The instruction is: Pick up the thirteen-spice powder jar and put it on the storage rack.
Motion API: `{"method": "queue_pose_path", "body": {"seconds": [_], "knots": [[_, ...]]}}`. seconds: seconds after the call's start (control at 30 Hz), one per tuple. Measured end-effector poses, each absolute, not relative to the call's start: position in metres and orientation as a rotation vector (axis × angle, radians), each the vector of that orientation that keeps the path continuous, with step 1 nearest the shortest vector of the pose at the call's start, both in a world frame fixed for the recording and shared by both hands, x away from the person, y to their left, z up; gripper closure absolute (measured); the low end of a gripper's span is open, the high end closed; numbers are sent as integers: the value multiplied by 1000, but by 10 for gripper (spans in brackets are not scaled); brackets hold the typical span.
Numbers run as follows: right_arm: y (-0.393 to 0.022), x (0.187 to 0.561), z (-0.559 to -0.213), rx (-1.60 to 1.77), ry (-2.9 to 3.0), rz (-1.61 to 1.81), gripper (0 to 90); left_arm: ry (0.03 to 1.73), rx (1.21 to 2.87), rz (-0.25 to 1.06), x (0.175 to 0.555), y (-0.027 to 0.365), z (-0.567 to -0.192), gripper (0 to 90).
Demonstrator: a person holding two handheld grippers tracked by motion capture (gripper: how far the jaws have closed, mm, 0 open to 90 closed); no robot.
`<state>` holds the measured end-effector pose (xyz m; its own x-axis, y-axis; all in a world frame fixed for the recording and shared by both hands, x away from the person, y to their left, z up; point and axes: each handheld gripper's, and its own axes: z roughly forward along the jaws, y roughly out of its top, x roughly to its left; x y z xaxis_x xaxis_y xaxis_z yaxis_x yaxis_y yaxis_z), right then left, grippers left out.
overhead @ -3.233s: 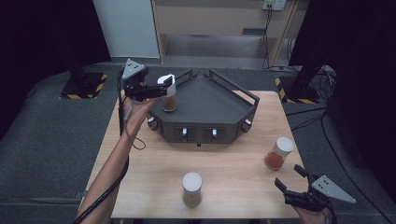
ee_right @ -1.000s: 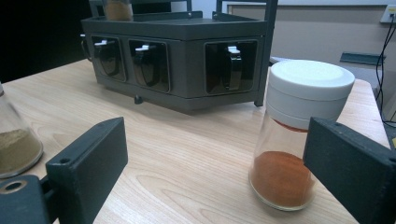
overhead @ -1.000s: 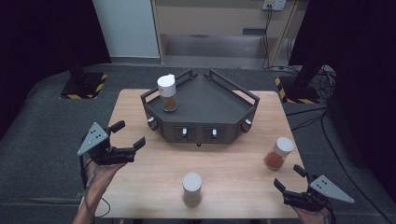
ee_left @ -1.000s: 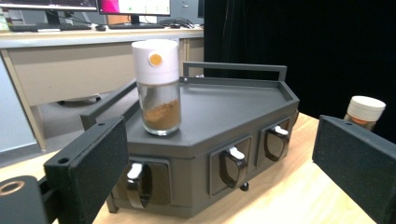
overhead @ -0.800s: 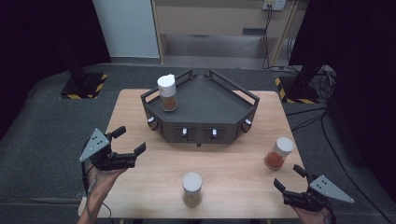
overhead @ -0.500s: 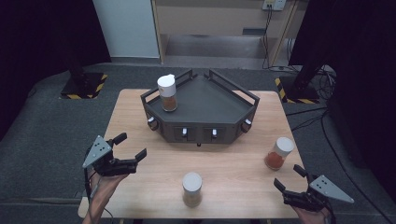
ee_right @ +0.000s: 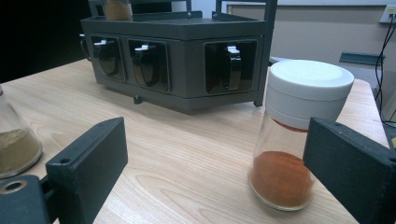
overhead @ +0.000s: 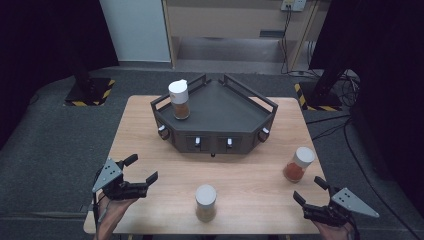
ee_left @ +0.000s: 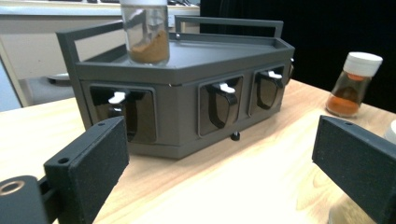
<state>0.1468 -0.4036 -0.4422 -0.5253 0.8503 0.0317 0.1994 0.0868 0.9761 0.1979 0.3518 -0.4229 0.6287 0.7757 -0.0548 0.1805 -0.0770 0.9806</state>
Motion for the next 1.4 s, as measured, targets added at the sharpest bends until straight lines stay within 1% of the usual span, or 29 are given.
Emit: {"method": "queue_pose_path", "body": {"seconds": [0.23, 0.77, 1.13, 1.4], "knots": [[-404, 147, -442, 1035, 1798, 1474, 65, 798, 1618, 575, 194, 357, -438, 27], [-404, 147, -443, 1031, 1798, 1476, 66, 805, 1658, 545, 192, 367, -456, 27], [-404, 148, -443, 1022, 1800, 1483, 66, 825, 1658, 529, 192, 383, -463, 24], [-404, 148, -443, 1025, 1801, 1484, 66, 835, 1650, 515, 193, 384, -464, 18]]}}
